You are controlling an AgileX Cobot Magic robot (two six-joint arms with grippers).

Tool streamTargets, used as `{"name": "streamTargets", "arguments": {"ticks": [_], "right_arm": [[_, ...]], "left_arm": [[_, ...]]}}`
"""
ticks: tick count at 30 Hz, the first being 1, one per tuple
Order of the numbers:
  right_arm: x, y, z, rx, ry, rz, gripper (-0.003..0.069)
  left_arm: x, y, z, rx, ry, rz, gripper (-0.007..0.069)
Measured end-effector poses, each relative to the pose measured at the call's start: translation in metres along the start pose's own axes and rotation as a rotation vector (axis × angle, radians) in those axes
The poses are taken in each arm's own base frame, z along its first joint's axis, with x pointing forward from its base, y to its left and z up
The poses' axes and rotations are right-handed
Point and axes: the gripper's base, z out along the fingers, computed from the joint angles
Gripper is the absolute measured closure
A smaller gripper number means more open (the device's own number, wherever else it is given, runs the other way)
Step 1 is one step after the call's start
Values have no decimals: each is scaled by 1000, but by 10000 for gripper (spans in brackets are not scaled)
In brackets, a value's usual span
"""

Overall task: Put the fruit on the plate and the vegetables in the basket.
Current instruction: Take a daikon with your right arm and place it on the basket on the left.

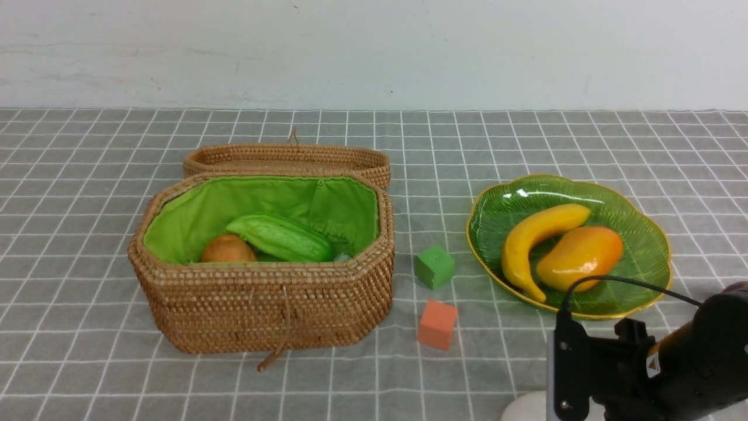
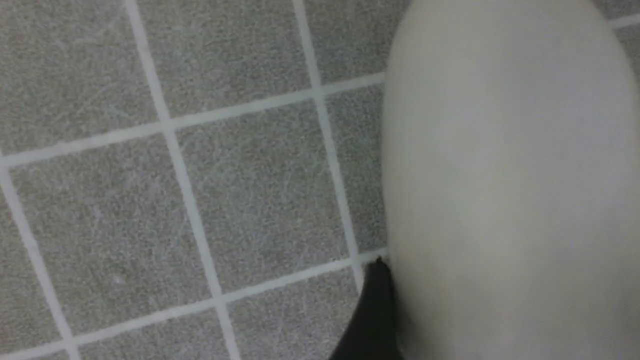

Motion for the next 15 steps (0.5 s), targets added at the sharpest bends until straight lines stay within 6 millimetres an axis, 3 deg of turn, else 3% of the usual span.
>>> {"name": "streamTargets", "arguments": {"ticks": [7,13,15], "right_arm": [[-3,-1,1,-49,8,32,121],[-28,-18,-17,-90,-88,143,121],[-47,-32,-34,-102,-170,193,121]], "left_arm": [[0,0,0,0,0,0,515],[0,0,0,0,0,0,515],[0,0,0,0,0,0,515]]}}
